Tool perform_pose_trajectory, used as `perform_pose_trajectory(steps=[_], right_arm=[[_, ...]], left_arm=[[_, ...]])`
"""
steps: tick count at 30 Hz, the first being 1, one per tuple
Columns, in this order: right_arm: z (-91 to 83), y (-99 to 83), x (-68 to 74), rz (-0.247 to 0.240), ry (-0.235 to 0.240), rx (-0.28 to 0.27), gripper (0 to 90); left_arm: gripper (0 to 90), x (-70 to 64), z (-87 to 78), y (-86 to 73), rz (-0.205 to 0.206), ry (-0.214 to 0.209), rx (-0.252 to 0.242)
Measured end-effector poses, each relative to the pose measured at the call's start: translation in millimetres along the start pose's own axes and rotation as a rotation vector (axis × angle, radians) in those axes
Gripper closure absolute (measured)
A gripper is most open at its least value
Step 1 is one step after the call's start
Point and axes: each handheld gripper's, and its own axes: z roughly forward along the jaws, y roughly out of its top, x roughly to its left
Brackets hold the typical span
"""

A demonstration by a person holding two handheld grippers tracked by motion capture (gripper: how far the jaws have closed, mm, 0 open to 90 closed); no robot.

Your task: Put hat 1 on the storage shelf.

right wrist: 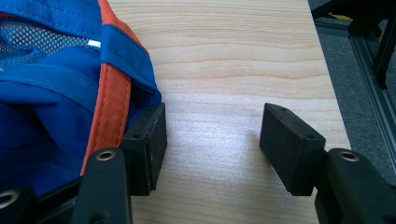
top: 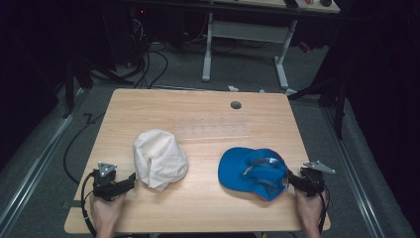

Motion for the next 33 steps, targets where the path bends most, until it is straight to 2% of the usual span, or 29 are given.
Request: perform_pose_trajectory(steps=[12,13,15,21,24,28,33], right_arm=[[0.0,0.0,0.1,-0.002,0.001,0.000,40.9],[0.1,0.0,0.0,-0.003,0.001,0.000,40.9],[0.0,0.0,0.1,-0.002,0.001,0.000,40.9],[0.1,0.0,0.1,-0.003,0.001,0.000,40.7],[0.1,0.0,0.1,-0.003,0.001,0.001,40.6],[0.1,0.0,0.1,-0.005,0.003,0.000,40.6],[0.1,0.0,0.1,-0.005,0.003,0.000,40.6]], left_arm=[[21.8,-2.6,-18.6,3.3,-0.036,-0.072,-0.048],[24.7,-3.9,-21.8,3.6,-0.031,-0.093,-0.056],[25.3,-4.5,-22.9,3.7,-0.030,-0.097,-0.059],[25.8,-11.9,-35.6,6.6,-0.026,-0.144,-0.092],[25.4,-14.3,-38.6,8.3,-0.023,-0.154,-0.093],[25.5,-18.5,-43.0,12.3,-0.057,-0.192,-0.081],[23.4,-26.3,-48.1,16.7,-0.049,-0.203,-0.084]])
